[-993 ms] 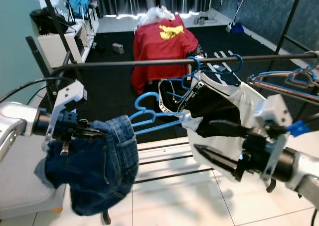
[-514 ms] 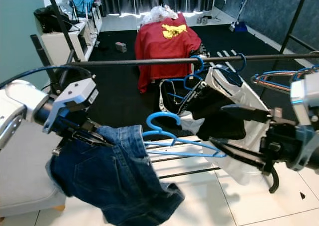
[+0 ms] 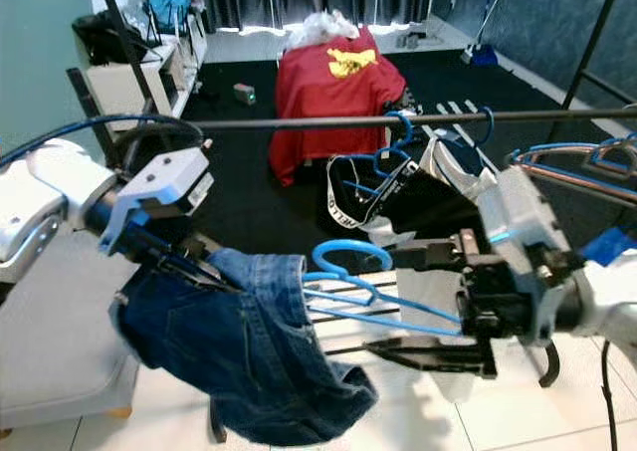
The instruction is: Hang hanger
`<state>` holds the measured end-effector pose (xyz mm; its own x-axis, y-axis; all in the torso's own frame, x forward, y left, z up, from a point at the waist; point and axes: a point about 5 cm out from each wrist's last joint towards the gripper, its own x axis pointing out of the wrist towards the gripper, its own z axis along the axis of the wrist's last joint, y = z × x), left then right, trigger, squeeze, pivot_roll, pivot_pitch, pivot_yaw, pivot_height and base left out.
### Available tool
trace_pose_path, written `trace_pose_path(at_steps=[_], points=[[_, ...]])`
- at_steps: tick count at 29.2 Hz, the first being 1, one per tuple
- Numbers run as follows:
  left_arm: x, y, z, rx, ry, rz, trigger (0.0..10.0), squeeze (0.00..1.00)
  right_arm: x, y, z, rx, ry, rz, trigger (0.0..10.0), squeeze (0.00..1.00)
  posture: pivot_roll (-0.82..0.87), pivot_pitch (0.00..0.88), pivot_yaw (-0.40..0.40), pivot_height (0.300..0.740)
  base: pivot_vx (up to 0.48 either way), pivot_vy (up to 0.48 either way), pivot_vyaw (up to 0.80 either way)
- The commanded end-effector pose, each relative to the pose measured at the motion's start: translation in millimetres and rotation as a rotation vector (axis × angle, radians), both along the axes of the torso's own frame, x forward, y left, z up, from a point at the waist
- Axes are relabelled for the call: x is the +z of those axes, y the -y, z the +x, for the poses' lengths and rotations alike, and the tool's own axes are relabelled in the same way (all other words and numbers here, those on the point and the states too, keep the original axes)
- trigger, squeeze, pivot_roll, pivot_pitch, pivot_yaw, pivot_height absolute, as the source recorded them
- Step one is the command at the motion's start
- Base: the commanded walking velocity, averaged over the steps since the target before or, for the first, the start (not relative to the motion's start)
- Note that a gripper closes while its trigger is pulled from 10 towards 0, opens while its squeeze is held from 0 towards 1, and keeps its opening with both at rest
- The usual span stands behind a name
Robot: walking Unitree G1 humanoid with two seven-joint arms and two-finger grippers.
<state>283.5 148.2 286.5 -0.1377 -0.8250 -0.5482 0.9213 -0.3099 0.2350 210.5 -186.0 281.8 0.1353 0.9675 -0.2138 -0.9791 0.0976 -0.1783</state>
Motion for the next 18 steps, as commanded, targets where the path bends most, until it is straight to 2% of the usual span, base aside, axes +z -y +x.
trace_pose_path(at_steps=[1, 6, 7, 9, 10, 12, 13, 18], points=[[7, 5.7, -2.9, -0.048, 0.026, -0.009, 10.0, 0.0, 0, 0.2, 1.7, -0.004, 0.012, -0.022, 10.0, 0.0, 0.12, 0.0, 0.031, 0.74, 0.0, 0.0, 0.0], [9, 7.7, -4.0, -0.068, 0.032, -0.012, 10.0, 0.0, -4, -3.9, 10.9, -0.012, 0.046, -0.076, 10.0, 0.0, 0.12, 0.0, 0.024, 0.74, 0.0, 0.0, 0.0], [9, 8.7, -4.9, -0.076, 0.033, -0.013, 10.0, 0.0, -8, -4.4, 16.1, -0.03, 0.054, -0.101, 9.3, 0.0, 0.12, 0.0, 0.022, 0.74, 0.0, 0.0, 0.0], [9, 8.7, -4.9, -0.076, 0.033, -0.013, 10.0, 0.0, -8, -4.4, 16.1, -0.03, 0.054, -0.101, 9.3, 0.0, 0.12, 0.0, 0.022, 0.74, 0.0, 0.0, 0.0], [10, 9.5, -5.6, -0.083, 0.036, -0.015, 10.0, 0.0, -12, -4.8, 22.0, -0.054, 0.061, -0.122, 0.6, 0.0, 0.12, 0.0, 0.021, 0.74, 0.0, 0.0, 0.0], [10, 9.5, -5.6, -0.083, 0.036, -0.015, 10.0, 0.0, -12, -4.8, 22.0, -0.054, 0.061, -0.122, 0.6, 0.0, 0.12, 0.0, 0.021, 0.74, 0.0, 0.0, 0.0], [11, 10.4, -6.4, -0.09, 0.039, -0.022, 10.0, 0.0, -19, -6.4, 25.4, -0.06, 0.055, -0.147, 0.0, 0.0, 0.12, 0.0, 0.018, 0.74, 0.0, 0.0, 0.0], [14, 13.1, -7.5, -0.106, 0.044, -0.04, 10.0, 0.0, -30, -13.6, 31.4, -0.047, 0.041, -0.162, 0.0, 0.0, 0.13, 0.0, 0.016, 0.74, 0.0, 0.0, 0.0]])
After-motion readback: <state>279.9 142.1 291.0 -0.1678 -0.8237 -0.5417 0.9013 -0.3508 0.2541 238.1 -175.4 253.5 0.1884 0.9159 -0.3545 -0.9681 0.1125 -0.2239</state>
